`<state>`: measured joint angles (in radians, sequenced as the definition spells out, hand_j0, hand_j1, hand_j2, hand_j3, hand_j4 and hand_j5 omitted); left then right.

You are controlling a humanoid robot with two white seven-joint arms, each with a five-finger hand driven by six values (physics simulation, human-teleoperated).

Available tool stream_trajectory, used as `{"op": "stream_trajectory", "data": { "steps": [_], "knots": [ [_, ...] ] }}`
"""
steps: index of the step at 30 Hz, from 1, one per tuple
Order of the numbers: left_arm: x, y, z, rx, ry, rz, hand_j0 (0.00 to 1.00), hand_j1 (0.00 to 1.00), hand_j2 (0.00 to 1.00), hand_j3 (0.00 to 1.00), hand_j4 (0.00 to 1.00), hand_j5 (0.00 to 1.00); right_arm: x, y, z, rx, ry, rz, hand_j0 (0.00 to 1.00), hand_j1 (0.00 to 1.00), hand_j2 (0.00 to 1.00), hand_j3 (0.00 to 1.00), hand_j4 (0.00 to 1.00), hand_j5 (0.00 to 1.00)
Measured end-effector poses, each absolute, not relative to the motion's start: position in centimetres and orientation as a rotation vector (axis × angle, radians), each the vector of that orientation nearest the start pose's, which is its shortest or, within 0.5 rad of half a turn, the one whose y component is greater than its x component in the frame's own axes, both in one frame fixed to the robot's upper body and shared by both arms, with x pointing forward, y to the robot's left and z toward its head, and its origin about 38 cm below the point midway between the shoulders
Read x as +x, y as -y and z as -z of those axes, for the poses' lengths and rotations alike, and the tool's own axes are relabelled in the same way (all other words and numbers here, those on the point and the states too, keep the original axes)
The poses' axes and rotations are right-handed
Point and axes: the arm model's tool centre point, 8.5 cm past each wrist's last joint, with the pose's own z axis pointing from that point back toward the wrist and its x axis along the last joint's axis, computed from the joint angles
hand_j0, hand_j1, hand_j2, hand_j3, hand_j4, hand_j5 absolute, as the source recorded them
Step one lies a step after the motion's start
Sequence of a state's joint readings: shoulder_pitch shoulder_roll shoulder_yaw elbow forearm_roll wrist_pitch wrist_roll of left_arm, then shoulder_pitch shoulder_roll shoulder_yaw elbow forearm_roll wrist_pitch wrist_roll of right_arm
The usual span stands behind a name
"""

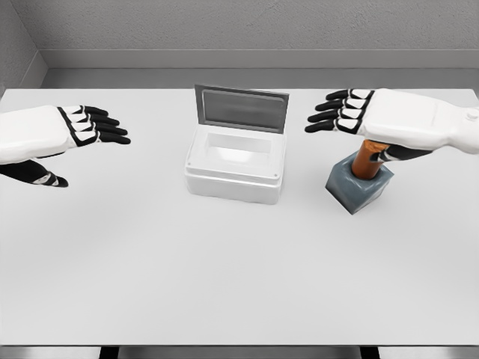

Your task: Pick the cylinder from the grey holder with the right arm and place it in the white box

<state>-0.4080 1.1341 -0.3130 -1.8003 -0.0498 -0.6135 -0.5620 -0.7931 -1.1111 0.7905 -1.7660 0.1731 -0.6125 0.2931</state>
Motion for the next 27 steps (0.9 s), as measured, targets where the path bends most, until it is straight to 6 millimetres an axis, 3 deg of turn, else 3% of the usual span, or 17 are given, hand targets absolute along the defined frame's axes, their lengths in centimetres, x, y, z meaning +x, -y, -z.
{"op": "stream_trajectory", "data": {
  "steps": [2,7,9,12,22,27],
  "knots": [
    [35.3,-33.8,-31.4,-0.503,-2.197,-2.855,1.00,1.00,1.00,1.00,1.00,1.00,37.8,29.0,-31.4,0.492,-2.172,2.685,1.00,1.00,1.00,1.00,1.00,1.00],
    [35.3,-33.9,-31.5,-0.504,-2.195,-2.857,1.00,1.00,1.00,1.00,1.00,1.00,38.0,30.2,-34.5,0.622,-2.133,2.655,1.00,1.00,1.00,1.00,1.00,1.00],
    [35.4,-33.9,-31.5,-0.507,-2.194,-2.855,1.00,1.00,1.00,1.00,1.00,1.00,38.6,30.5,-35.8,0.694,-1.993,2.723,1.00,1.00,1.00,1.00,1.00,1.00],
    [35.3,-33.9,-31.5,-0.506,-2.195,-2.856,1.00,1.00,1.00,1.00,1.00,1.00,40.1,30.6,-35.9,0.729,-1.831,2.845,1.00,1.00,1.00,1.00,1.00,1.00],
    [35.5,-33.8,-31.8,-0.522,-2.187,-2.849,1.00,1.00,1.00,1.00,1.00,1.00,42.3,30.3,-29.3,0.686,-1.496,3.087,0.99,0.99,0.99,0.99,0.99,0.99],
    [35.5,-33.9,-31.7,-0.531,-2.176,-2.855,1.00,1.00,1.00,1.00,1.00,1.00,42.3,30.2,-27.9,0.663,-1.428,3.123,0.99,0.99,0.99,0.99,0.99,0.99]
  ]
}}
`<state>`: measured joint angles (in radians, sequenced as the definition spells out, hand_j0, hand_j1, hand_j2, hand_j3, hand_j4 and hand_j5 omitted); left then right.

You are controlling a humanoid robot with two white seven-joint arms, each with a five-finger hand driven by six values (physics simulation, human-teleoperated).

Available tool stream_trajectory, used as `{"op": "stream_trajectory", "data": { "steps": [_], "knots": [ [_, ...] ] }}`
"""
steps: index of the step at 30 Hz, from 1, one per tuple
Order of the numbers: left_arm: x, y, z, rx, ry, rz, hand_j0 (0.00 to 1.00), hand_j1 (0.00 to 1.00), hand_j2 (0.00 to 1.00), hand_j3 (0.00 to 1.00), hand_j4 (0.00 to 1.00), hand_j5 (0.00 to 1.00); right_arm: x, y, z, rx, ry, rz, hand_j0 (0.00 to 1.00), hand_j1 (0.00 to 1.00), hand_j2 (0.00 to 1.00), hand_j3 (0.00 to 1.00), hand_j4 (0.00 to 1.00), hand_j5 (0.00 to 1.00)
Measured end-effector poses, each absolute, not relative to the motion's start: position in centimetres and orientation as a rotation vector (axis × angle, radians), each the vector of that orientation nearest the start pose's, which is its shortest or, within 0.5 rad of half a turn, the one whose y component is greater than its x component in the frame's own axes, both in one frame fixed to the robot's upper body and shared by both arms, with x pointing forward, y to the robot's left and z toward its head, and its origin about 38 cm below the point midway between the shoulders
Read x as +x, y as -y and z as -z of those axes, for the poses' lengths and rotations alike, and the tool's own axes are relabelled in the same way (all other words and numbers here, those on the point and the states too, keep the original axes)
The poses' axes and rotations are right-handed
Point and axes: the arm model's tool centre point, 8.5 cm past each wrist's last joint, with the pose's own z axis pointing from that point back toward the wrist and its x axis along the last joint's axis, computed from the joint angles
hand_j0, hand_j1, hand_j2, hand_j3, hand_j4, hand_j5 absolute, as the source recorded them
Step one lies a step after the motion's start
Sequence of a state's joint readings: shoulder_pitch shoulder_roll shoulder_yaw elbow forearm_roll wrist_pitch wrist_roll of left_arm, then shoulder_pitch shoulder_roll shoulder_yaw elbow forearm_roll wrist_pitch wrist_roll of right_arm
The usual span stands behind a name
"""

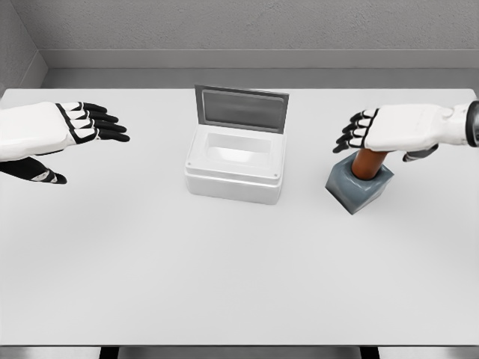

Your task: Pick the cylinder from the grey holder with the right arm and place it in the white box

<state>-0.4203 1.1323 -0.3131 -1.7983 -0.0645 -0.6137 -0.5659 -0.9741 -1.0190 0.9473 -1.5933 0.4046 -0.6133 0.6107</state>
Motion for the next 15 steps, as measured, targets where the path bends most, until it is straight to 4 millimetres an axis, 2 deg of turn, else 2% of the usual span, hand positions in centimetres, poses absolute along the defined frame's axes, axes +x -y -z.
{"op": "stream_trajectory", "data": {
  "steps": [7,9,13,15],
  "knots": [
    [35.69,-33.98,-32.85,-0.574,-2.144,-2.849,1.00,1.00,1.00,1.00,1.00,1.00,42.52,29.49,-27.28,0.649,-1.410,3.121,0.97,0.97,0.97,0.97,0.97,0.97],
    [35.64,-33.96,-32.81,-0.564,-2.147,-2.851,1.00,1.00,1.00,1.00,1.00,1.00,42.68,29.34,-27.09,0.653,-1.400,3.121,0.91,0.91,0.91,0.91,0.91,0.91],
    [35.62,-33.89,-32.76,-0.556,-2.149,-2.851,1.00,1.00,1.00,1.00,1.00,1.00,42.82,29.31,-26.87,0.663,-1.379,3.124,0.72,0.72,0.72,0.72,0.72,0.72],
    [35.63,-33.87,-32.80,-0.557,-2.148,-2.850,1.00,1.00,1.00,1.00,1.00,1.00,42.86,29.35,-26.79,0.670,-1.366,3.126,0.68,0.68,0.68,0.68,0.68,0.68]
  ]
}}
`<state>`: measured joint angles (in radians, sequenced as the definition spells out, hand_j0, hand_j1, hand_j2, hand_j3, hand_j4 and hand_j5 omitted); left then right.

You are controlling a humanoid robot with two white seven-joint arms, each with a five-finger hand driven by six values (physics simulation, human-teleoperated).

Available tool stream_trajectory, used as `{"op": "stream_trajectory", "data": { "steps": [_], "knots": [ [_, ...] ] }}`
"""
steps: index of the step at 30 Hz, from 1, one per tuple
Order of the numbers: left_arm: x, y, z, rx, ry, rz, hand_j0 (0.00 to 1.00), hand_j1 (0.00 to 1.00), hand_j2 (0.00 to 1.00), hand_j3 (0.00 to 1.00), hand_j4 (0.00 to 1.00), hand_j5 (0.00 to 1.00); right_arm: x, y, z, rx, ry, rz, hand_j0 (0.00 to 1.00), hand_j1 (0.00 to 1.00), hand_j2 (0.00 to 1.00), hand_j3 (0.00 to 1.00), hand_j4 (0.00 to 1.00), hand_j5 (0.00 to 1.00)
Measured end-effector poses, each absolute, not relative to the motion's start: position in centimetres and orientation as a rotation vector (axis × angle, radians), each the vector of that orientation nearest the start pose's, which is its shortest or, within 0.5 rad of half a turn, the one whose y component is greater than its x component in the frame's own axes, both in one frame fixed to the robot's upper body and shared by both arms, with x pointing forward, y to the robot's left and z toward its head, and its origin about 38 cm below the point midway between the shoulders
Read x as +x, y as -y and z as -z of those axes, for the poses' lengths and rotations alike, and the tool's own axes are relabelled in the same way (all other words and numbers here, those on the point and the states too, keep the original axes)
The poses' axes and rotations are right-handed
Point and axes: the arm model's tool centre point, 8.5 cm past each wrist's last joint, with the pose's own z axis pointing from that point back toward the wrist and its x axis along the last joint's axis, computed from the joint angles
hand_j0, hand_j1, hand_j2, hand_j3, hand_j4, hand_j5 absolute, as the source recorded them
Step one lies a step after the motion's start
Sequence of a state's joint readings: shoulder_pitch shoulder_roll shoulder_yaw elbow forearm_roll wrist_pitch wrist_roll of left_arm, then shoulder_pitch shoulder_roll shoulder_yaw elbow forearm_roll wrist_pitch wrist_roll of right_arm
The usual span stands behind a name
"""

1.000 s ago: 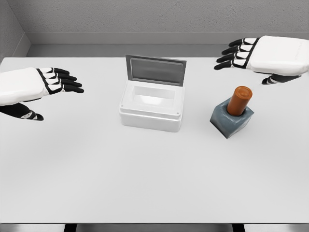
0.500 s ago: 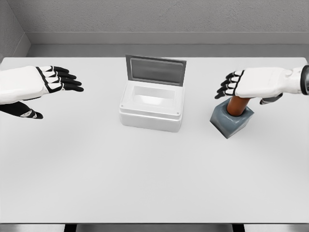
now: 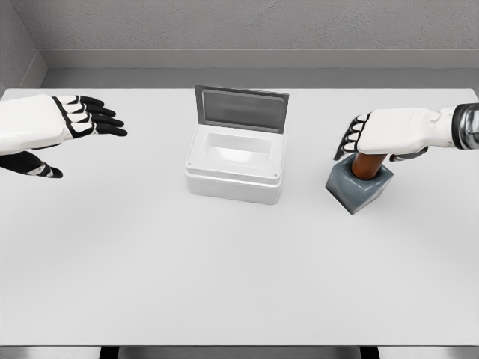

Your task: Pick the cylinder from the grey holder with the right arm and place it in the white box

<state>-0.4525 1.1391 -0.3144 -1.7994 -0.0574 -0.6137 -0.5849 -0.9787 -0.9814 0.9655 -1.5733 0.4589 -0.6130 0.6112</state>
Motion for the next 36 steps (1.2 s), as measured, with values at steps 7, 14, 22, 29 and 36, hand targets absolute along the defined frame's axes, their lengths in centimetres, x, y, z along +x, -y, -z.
{"op": "stream_trajectory", "data": {
  "steps": [7,14,22,29,36],
  "knots": [
    [35.6,-34.0,-32.8,-0.559,-2.141,-2.856,1.00,1.00,1.00,1.00,1.00,1.00,42.9,29.4,-26.7,0.682,-1.335,3.133,0.51,0.51,0.51,0.51,0.51,0.51],
    [35.6,-34.0,-32.8,-0.560,-2.133,-2.864,1.00,1.00,1.00,1.00,1.00,1.00,42.9,29.2,-27.2,0.701,-1.318,3.116,0.49,0.49,0.49,0.49,0.49,0.49],
    [35.6,-34.1,-32.9,-0.560,-2.120,-2.874,1.00,1.00,1.00,1.00,1.00,1.00,43.1,29.2,-28.4,0.733,-1.323,3.091,0.46,0.46,0.46,0.46,0.46,0.46],
    [35.6,-34.1,-32.9,-0.562,-2.116,-2.876,1.00,1.00,1.00,1.00,1.00,1.00,42.7,28.2,-30.0,0.758,-1.330,3.030,0.46,0.46,0.46,0.46,0.46,0.46],
    [35.6,-34.0,-32.9,-0.560,-2.118,-2.874,1.00,1.00,1.00,1.00,1.00,1.00,42.5,26.6,-31.0,0.755,-1.339,2.968,0.46,0.46,0.46,0.46,0.46,0.46]
  ]
}}
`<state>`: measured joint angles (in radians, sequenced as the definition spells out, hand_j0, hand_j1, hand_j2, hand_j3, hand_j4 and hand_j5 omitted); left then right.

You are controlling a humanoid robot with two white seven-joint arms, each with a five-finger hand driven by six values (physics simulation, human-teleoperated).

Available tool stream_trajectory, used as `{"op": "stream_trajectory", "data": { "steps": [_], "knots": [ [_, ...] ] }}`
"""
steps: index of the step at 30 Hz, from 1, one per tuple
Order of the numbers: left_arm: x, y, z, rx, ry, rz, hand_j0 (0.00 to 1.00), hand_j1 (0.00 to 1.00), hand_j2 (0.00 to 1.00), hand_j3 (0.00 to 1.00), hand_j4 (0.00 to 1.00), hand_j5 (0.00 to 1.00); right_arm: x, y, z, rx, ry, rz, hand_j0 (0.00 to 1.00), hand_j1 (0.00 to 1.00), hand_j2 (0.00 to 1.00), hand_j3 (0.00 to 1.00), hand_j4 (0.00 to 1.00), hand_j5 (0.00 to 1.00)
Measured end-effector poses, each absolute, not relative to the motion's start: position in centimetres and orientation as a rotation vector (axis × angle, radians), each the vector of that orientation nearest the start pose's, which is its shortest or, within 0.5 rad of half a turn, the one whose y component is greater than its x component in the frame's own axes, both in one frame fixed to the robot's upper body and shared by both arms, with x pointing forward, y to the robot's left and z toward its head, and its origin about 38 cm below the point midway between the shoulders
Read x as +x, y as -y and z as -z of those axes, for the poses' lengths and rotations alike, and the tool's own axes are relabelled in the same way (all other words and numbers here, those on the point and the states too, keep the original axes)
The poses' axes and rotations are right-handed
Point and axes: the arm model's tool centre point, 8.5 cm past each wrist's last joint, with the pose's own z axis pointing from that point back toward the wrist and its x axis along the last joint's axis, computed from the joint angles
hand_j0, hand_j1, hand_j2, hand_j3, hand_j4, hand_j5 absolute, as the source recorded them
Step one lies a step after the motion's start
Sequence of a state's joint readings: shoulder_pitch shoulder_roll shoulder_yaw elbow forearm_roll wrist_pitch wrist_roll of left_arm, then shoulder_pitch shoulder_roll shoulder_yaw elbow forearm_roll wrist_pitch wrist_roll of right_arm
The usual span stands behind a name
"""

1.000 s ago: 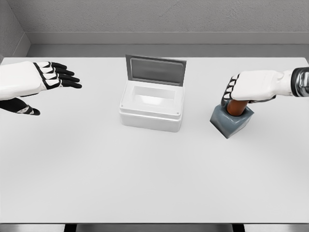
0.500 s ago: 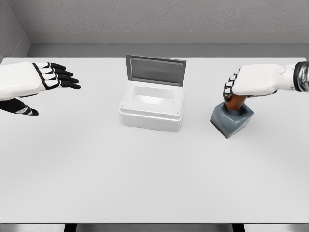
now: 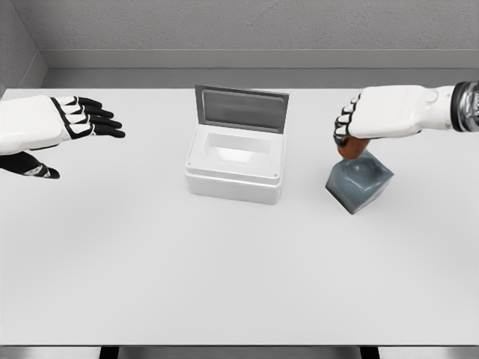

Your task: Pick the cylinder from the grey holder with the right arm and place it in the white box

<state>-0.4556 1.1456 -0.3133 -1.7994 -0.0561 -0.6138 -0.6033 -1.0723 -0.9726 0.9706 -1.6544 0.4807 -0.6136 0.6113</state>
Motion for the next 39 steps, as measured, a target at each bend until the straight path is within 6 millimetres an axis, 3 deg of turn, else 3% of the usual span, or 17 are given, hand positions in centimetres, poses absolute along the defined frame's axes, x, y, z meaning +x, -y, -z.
{"op": "stream_trajectory", "data": {
  "steps": [17,29,32,34,39],
  "knots": [
    [35.7,-33.8,-33.2,-0.561,-2.133,-2.850,1.00,1.00,1.00,1.00,1.00,1.00,43.5,20.6,-31.9,0.704,-1.396,2.823,0.46,0.46,0.46,0.46,0.46,0.46],
    [35.7,-33.7,-33.2,-0.559,-2.134,-2.849,1.00,1.00,1.00,1.00,1.00,1.00,44.8,17.1,-31.4,0.672,-1.421,2.783,0.46,0.46,0.46,0.46,0.46,0.46],
    [35.7,-33.5,-32.5,-0.526,-2.132,-2.866,1.00,1.00,1.00,1.00,1.00,1.00,45.0,16.3,-31.1,0.664,-1.425,2.778,0.46,0.46,0.46,0.46,0.46,0.46],
    [35.9,-33.5,-33.8,-0.569,-2.111,-2.846,1.00,1.00,1.00,1.00,1.00,1.00,45.3,15.8,-30.9,0.660,-1.425,2.777,0.46,0.46,0.46,0.46,0.46,0.46],
    [35.7,-33.7,-33.7,-0.532,-2.120,-2.863,1.00,1.00,1.00,1.00,1.00,1.00,45.7,14.8,-30.4,0.652,-1.424,2.778,0.46,0.46,0.46,0.46,0.46,0.46]
  ]
}}
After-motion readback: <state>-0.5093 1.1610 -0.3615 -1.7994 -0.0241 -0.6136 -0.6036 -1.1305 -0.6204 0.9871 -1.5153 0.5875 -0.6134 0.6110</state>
